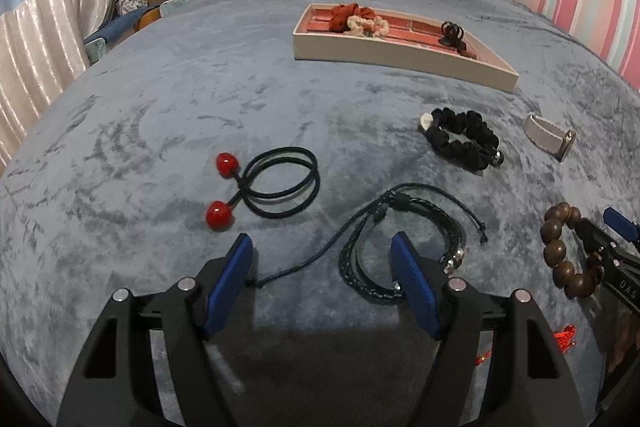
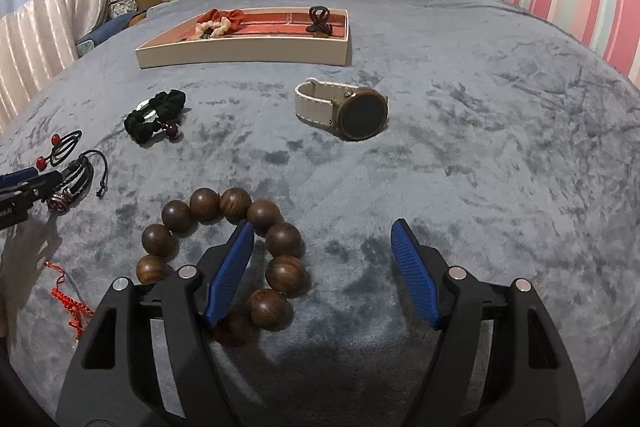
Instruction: Organize jewelry
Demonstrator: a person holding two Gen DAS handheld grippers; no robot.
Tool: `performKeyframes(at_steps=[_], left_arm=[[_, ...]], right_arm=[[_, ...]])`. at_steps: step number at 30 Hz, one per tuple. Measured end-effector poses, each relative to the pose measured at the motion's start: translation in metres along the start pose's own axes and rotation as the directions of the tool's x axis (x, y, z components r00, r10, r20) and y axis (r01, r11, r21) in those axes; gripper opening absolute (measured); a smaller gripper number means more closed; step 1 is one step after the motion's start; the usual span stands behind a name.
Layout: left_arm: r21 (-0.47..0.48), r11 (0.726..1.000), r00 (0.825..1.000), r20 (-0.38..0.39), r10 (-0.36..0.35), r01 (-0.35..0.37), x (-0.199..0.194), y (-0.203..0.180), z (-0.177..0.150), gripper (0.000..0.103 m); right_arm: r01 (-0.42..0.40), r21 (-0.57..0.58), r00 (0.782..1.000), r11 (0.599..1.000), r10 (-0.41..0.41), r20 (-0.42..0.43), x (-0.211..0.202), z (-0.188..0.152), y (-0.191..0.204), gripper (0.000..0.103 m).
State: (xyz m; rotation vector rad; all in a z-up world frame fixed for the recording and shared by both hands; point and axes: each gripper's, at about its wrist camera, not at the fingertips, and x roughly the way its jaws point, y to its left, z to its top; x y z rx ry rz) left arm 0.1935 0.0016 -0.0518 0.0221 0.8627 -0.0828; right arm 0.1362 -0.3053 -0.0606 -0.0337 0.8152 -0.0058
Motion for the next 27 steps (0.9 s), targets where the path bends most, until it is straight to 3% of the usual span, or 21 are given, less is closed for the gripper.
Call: performKeyframes(at_steps=[4, 6, 16, 20, 23, 27], left_arm=[[0.022, 1.000, 1.000, -0.015, -0.006, 0.006, 0.005, -0.004, -0.001, 0.070], [0.028, 1.000, 1.000, -0.024, -0.014, 0.014, 0.007, -0.005, -0.001, 0.062], [0.075, 0.997, 0.999, -0.030, -0.019, 0.021, 0.011, -0.014, -0.003, 0.045], [0.060, 0.998, 1.000, -0.026, -0.016, 0.017, 0.013, -0.014, 0.000, 0.036], [0.061, 0.998, 0.999, -0.022, -0.028, 0.029, 0.012, -0.015, 0.000, 0.023], [0.052, 0.998, 0.999, -0.015, -0.029, 0.030, 0.011, -0.013, -0.001, 0.020]], right_arm=[[-0.011, 0.014, 1.000, 1.000, 0.011, -0.023, 0.006, -0.001, -0.002, 0.066], [-0.017, 0.022, 0.999, 1.000, 0.018, -0.033, 0.008, -0.002, -0.003, 0.065], [-0.037, 0.030, 0.998, 0.999, 0.039, -0.054, 0.014, -0.003, -0.002, 0.058], [-0.050, 0.043, 0.997, 0.998, 0.053, -0.064, 0.018, 0.000, 0.000, 0.051], [-0.055, 0.040, 0.996, 0.998, 0.057, -0.065, 0.019, 0.001, 0.001, 0.047], [-0.073, 0.035, 0.995, 0.997, 0.075, -0.060, 0.018, 0.001, 0.002, 0.038]])
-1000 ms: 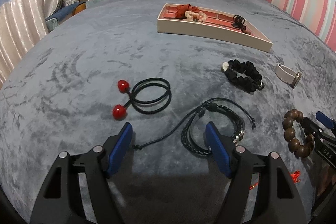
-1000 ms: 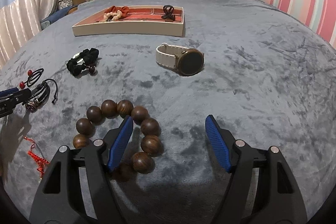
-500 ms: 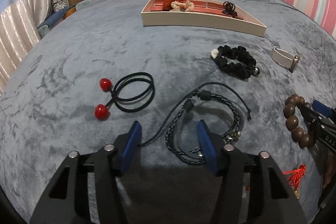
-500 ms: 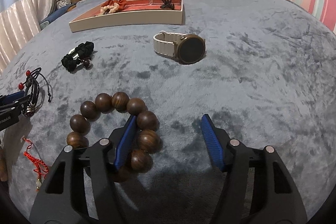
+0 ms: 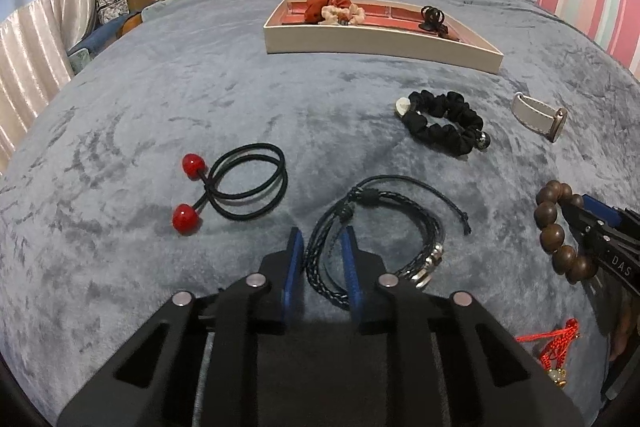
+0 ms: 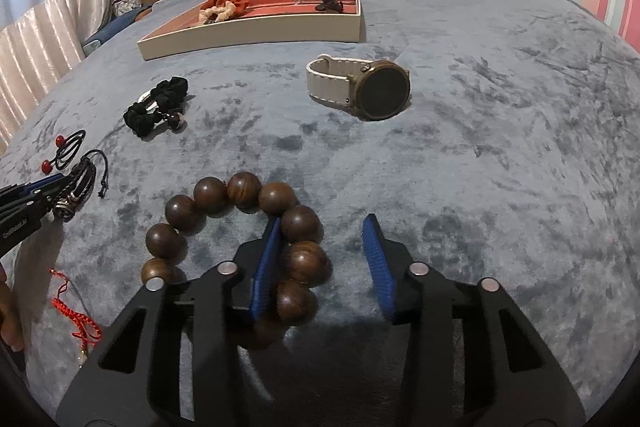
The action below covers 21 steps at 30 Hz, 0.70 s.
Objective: Organize jewelry
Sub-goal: 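Close the left tool on the leather bracelet while the right tool grasps the bead bracelet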
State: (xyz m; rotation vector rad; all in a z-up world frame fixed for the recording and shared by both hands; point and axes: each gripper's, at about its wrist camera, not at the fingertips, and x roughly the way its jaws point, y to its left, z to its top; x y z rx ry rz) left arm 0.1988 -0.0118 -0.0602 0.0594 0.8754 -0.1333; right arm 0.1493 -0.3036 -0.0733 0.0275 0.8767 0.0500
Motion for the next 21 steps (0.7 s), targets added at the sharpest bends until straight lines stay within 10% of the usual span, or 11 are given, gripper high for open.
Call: performKeyframes(at_steps=[21], left_arm=[[-0.019, 1.000, 0.999, 0.043, 0.005, -0.004, -0.008, 0.003, -0.004, 0.009]], right_arm=[[0.006, -0.034, 0.998, 0.999, -0.003, 0.067, -0.012, -0.001, 0.007, 0.021]])
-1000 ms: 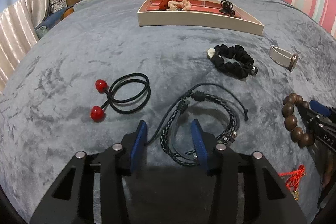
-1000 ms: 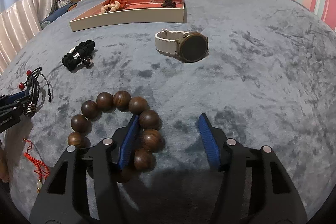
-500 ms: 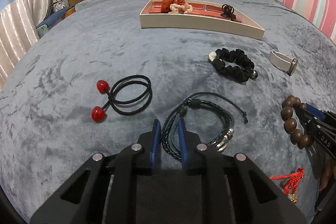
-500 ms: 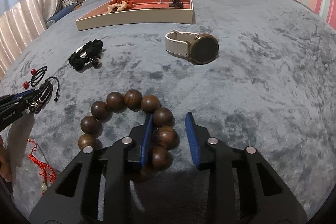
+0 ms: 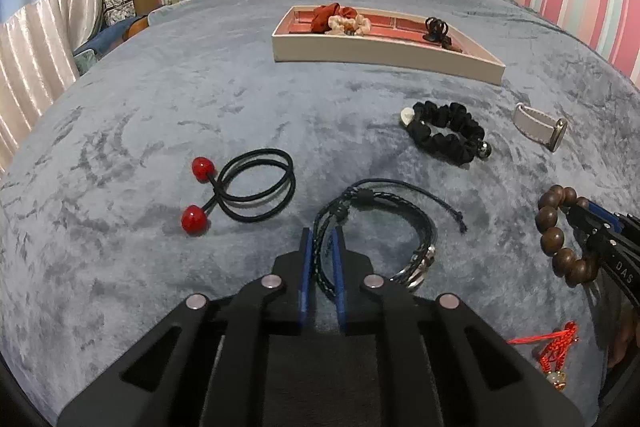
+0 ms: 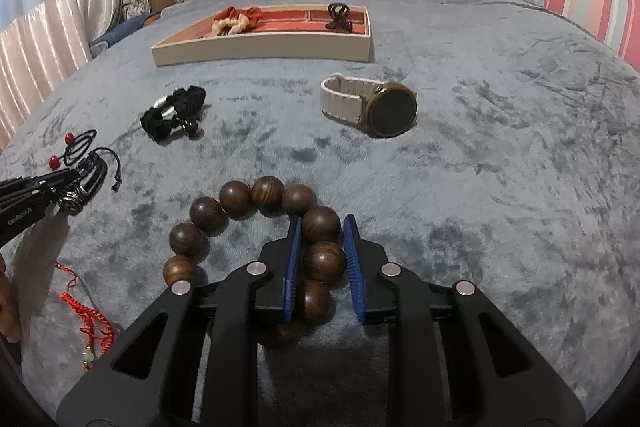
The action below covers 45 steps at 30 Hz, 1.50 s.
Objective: Organize jewelry
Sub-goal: 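Close the left tool on the leather bracelet while the right tool grasps the bead bracelet, then carry both bracelets over the tray and open both tools to release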
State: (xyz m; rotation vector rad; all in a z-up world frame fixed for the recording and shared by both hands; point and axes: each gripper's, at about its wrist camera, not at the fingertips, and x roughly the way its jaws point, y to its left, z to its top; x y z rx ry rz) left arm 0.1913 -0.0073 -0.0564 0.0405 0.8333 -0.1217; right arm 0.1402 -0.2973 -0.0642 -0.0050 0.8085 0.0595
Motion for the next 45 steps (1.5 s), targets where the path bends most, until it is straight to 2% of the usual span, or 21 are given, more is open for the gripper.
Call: performKeyframes(at_steps=[6, 13, 19, 25, 33, 38, 45], left_arm=[[0.017, 1.000, 0.998, 0.055, 0.012, -0.013, -0.016, -0.004, 0.004, 0.008], [0.046, 0.999, 0.991, 0.131, 0.007, -0.013, -0.043, -0.012, 0.023, 0.008], [0.049, 0.999, 0.983, 0.185, -0.021, 0.012, -0.062, -0.015, 0.055, 0.008], [0.059, 0.998, 0.982, 0.186, -0.040, 0.029, -0.060, -0.017, 0.090, 0.008], [0.045, 0.998, 0.984, 0.171, -0.053, 0.046, -0.034, -0.017, 0.137, 0.008], [0.035, 0.998, 0.988, 0.141, -0.063, 0.059, -0.003, -0.017, 0.168, 0.008], [0.041, 0.999, 0.992, 0.119, -0.035, 0.031, 0.043, -0.014, 0.210, 0.008]], right_arm=[[-0.020, 0.003, 0.997, 1.000, 0.020, 0.073, -0.017, 0.007, 0.002, 0.020], [-0.050, -0.026, 0.987, 0.998, 0.053, 0.154, -0.040, 0.033, 0.015, 0.020], [-0.063, -0.046, 0.979, 0.997, 0.071, 0.193, -0.053, 0.060, 0.023, 0.020], [-0.072, -0.040, 0.973, 0.997, 0.079, 0.216, -0.059, 0.091, 0.021, 0.020], [-0.071, -0.040, 0.971, 0.997, 0.078, 0.227, -0.044, 0.145, 0.024, 0.020], [-0.056, -0.027, 0.975, 0.998, 0.060, 0.216, -0.015, 0.185, 0.024, 0.020], [-0.058, 0.001, 0.977, 0.998, 0.056, 0.205, 0.026, 0.236, 0.025, 0.020]])
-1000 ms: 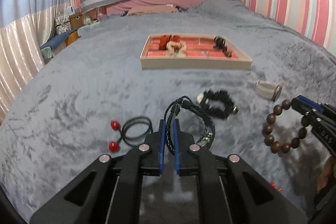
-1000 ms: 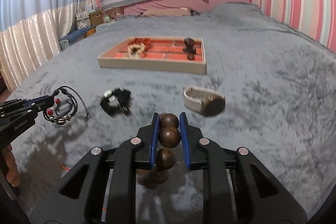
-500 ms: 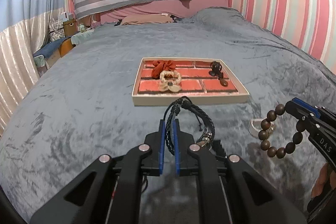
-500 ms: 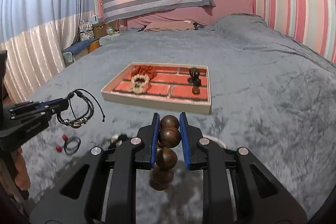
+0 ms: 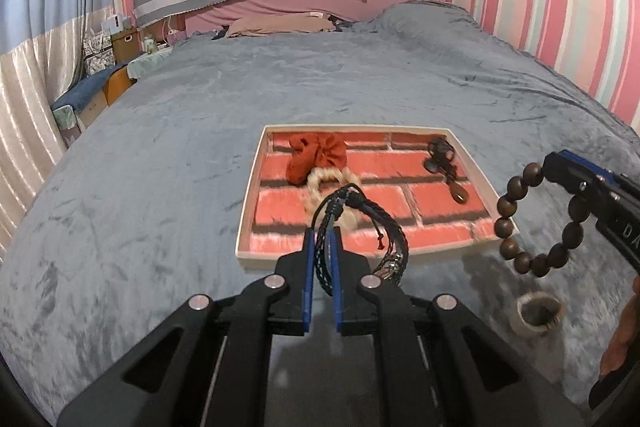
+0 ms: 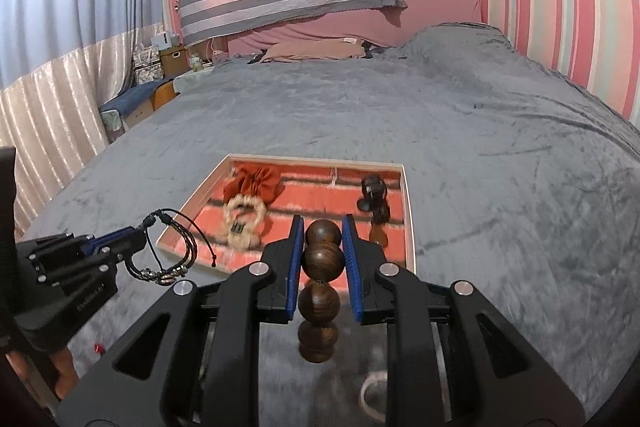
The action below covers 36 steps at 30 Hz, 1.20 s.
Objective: Organize jewelry
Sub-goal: 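Carry both bracelets over the tray and open both tools to release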
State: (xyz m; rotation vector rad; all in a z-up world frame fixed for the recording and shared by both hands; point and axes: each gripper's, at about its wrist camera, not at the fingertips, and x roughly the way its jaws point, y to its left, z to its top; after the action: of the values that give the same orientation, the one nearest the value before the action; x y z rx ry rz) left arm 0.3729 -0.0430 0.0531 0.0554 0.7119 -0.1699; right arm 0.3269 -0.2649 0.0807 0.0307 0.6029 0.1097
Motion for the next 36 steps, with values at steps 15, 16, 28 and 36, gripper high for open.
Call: performKeyframes(at_steps=[15, 16, 28, 36], left_arm=[[-0.037, 0.998, 0.990, -0.133, 0.040, -0.046, 0.108, 0.017, 0.021, 0.008], [-0.037, 0.998, 0.989, -0.143, 0.044, -0.050, 0.114, 0.018, 0.020, 0.008], [-0.065, 0.994, 0.967, -0.246, 0.065, -0.084, 0.159, 0.027, 0.011, 0.008], [-0.054, 0.994, 0.962, -0.264, 0.074, -0.091, 0.164, 0.031, 0.009, 0.010]], right_arm=[[0.122, 0.000, 0.982, 0.992, -0.121, -0.148, 0.116, -0.008, -0.023, 0.020], [0.133, -0.003, 0.978, 0.991, -0.132, -0.159, 0.121, -0.011, -0.026, 0.020], [0.202, 0.004, 0.931, 0.979, -0.191, -0.310, 0.174, -0.022, -0.048, 0.020], [0.213, -0.049, 0.913, 0.976, -0.217, -0.346, 0.189, -0.031, -0.043, 0.021]])
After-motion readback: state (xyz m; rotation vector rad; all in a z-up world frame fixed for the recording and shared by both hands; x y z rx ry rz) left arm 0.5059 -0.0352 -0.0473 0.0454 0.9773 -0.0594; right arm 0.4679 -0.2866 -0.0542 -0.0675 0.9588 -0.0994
